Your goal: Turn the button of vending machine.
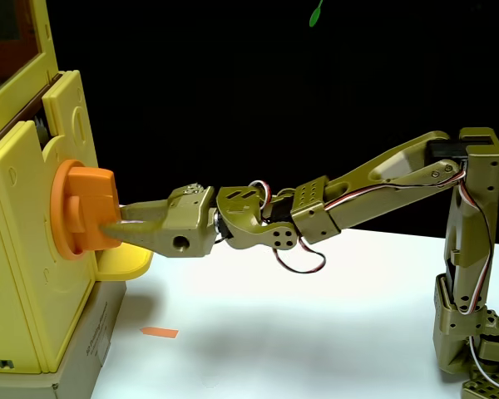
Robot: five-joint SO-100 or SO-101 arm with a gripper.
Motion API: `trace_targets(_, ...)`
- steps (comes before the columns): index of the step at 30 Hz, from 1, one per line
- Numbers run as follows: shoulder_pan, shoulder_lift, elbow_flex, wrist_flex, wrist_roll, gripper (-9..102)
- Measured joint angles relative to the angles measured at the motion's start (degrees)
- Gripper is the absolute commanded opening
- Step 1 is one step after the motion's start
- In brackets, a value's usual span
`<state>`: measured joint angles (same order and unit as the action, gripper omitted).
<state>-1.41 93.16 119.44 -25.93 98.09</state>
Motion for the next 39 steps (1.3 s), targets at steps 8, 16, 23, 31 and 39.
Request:
trace_targets(8,-0.44,6.06,4.75,0.79,-5.89,20)
trace_targets(16,1.67,33.84,23.55,20.13,-46.41,29)
trace_targets(23,5.89,57.13,31.03,39.02,-103.89,43)
trace_targets(31,5.89,47.99,29.71,28.48,-148.97,44)
trace_targets(39,5.89,24.7,24.35,2.55,-170.16,42)
